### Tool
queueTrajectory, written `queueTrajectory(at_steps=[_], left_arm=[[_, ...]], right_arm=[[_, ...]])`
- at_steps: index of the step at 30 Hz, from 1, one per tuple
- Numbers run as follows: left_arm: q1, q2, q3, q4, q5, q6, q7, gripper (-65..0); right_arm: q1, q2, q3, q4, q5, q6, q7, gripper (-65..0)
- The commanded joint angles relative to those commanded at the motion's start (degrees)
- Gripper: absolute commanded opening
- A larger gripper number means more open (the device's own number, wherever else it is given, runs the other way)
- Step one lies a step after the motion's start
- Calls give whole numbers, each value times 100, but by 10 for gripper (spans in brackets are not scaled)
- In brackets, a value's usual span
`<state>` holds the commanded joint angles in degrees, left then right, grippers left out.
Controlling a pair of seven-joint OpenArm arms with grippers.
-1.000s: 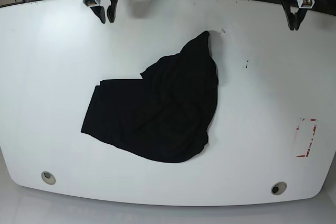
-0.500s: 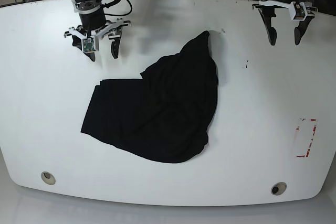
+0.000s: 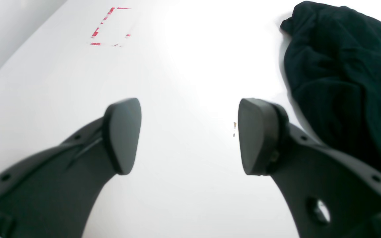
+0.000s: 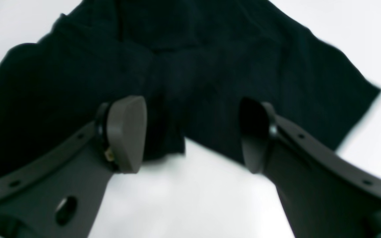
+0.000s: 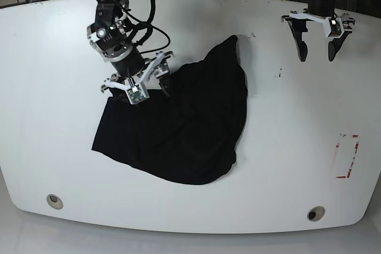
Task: Layout the t-shirt on the table in an organized manner, then fold the t-shirt properly
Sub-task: 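Lower the right gripper onto the black t-shirt and pinch a fold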
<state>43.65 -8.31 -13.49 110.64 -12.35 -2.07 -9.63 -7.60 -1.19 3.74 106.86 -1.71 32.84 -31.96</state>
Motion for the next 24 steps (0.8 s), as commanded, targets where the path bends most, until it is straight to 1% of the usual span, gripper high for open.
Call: queueTrajectory(at_steps=[1, 3, 7, 13, 22, 24], left_arm=[[0, 0, -9, 0, 0, 0, 35, -219], [-9, 0, -9, 0, 0, 0, 70, -219], [-105, 0, -9, -9, 9, 0, 70, -221], [-105, 0, -9, -9, 9, 0, 79, -221], [-88, -18, 0, -9, 9, 0, 79, -221], [-88, -26, 0, -18, 9, 0, 79, -221]], right_arm=[[105, 0, -97, -123, 0, 70, -26, -227], [264, 0, -246, -308, 9, 149, -53, -227], [484, -18, -519, -695, 9, 255, -44, -227], [835, -35, -826, -1204, 9, 246, -35, -231], [1301, -53, -800, -1934, 9, 220, 9, -233], [1354, -44, -800, -2022, 9, 220, 88, -233]])
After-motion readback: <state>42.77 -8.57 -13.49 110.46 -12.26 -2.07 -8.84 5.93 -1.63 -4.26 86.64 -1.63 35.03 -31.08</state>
